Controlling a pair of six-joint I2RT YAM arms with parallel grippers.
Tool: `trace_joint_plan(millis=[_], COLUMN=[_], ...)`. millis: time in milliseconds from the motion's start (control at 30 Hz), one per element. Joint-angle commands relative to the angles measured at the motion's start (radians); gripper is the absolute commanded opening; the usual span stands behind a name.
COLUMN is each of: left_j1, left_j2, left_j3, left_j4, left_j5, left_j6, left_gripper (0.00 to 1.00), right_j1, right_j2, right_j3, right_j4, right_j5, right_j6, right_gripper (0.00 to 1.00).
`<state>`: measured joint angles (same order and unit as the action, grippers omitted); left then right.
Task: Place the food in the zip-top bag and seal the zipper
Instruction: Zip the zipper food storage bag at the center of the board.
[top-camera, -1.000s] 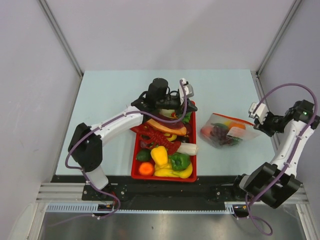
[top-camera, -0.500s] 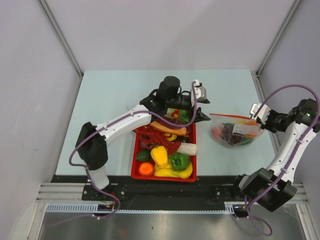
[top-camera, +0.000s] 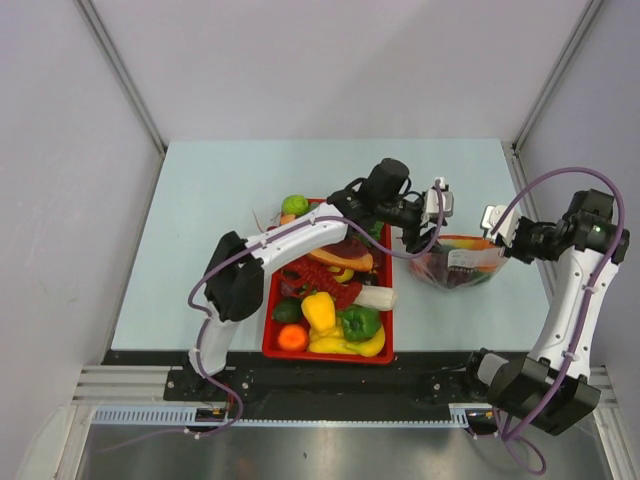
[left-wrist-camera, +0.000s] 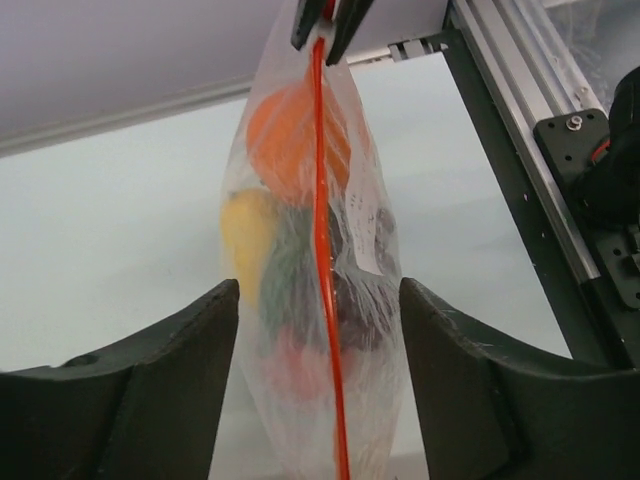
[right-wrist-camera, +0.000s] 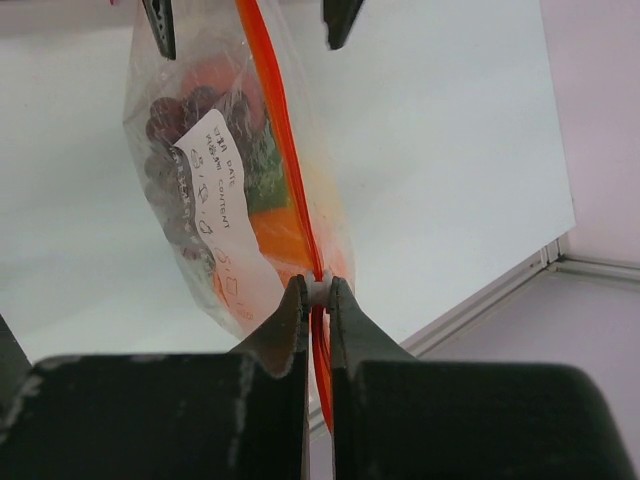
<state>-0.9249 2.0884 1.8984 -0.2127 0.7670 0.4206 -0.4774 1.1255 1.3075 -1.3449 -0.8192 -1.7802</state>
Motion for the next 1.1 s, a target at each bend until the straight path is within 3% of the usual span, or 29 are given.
trace_joint_plan(millis=[0,67,100,133,300,533,867,1067], left_j1=[-0.032,-0.035,-0.035,-0.034,0.024,0.034,-0.057,-0.081], left_j2=[-0.002,0.01,0.015,0.022,-0.056,-0.131,-0.16,-0.149], left_j3=[0.037,0.056,0.067,0.079,0.005,-0.081,-0.044,-0.001], left_j4=[-0.049,-0.076,-0.111,-0.131,-0.07,-0.102,-0.145,-0.113], left_j5=[0.02,-0.02,-0.059,-0.072,-0.075,-0.08,-0.025,0.002], left_j6=[0.03,0.043,0.04,0.049,-0.032,0.027,-0.026,-0.166], left_gripper=[0.55,0.29,0.08,0.0,0.0,0.0,0.0,0.0], right_j1=[0.014,0.014,0.013,0.008,-0.08,-0.259,-0.28,-0.306], right_j2=[-0.023,-0.029,-0.03,-0.03,-0.026,-0.007,-0.056,-0.06], right_j3=[0.004,0.004,0.003,0.003,0.004,0.01,0.009,0.03], right_j4=[-0.066,-0.068,-0.066,-0.065,-0.124,-0.169,-0.169,-0.169], right_j5=[-0.031,-0.018,-0.009,0.011,0.072,0.077,0.038,0.055], right_j6=[0.03,0.033,0.034,0.036,-0.017,-0.142,-0.122,-0.084], right_gripper=[0.0,0.0,0.0,0.0,0.0,0.0,0.0,0.0])
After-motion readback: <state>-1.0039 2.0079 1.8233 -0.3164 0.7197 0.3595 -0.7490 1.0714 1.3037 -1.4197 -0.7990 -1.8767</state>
